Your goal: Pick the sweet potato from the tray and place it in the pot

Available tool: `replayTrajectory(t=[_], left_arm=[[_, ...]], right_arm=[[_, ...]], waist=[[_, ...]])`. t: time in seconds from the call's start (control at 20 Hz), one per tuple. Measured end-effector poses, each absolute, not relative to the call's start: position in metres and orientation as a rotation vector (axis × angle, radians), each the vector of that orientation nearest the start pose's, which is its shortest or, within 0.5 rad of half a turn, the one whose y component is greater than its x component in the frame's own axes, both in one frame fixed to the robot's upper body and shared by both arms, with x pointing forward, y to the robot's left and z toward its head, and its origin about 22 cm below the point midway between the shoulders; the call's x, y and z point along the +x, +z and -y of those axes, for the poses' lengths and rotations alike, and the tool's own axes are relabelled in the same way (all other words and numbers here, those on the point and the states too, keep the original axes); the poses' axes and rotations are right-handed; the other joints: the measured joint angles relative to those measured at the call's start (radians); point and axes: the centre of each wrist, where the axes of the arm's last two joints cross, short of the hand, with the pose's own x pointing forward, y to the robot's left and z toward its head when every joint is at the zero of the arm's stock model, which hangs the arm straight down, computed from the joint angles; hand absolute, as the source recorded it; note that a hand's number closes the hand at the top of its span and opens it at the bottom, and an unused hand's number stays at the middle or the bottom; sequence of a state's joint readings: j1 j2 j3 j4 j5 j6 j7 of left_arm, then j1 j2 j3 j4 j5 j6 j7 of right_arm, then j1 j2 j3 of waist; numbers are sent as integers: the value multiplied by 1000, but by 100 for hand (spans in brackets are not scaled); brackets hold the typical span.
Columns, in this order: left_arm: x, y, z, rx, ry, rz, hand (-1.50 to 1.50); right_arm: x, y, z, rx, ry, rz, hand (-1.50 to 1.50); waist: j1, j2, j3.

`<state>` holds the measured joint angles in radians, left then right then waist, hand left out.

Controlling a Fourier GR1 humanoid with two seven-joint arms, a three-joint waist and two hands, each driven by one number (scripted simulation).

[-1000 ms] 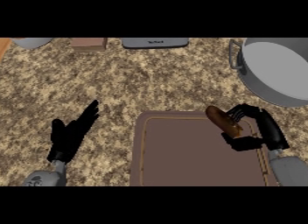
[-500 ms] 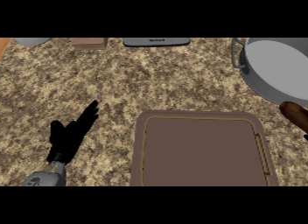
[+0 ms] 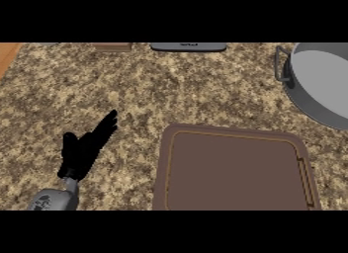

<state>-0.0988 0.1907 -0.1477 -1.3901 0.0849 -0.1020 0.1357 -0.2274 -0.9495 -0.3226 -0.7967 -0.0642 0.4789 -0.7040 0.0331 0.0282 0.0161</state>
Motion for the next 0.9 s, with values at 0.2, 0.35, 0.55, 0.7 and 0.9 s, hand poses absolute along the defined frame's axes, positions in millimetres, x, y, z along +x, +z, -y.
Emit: replayTrajectory(t=[0.2,0.35,0.55,0.7,0.9], left_arm=[[264,-15,-232,-95,-314,1312,0],[264,-15,-225,-107,-329,1313,0],[271,-11,-225,-112,-340,1316,0],[272,-12,-220,-118,-351,1312,0],[277,-9,-218,-121,-356,1310,0]], right_arm=[[226,142,577,-547,528,1766,150],[231,156,582,-603,569,1761,150],[241,172,583,-646,625,1760,150],[255,187,578,-668,694,1738,150],[276,191,567,-679,791,1702,150]], waist=[[18,0,-2],[36,0,-4],[47,1,-6],[59,1,-8],[66,2,-9]])
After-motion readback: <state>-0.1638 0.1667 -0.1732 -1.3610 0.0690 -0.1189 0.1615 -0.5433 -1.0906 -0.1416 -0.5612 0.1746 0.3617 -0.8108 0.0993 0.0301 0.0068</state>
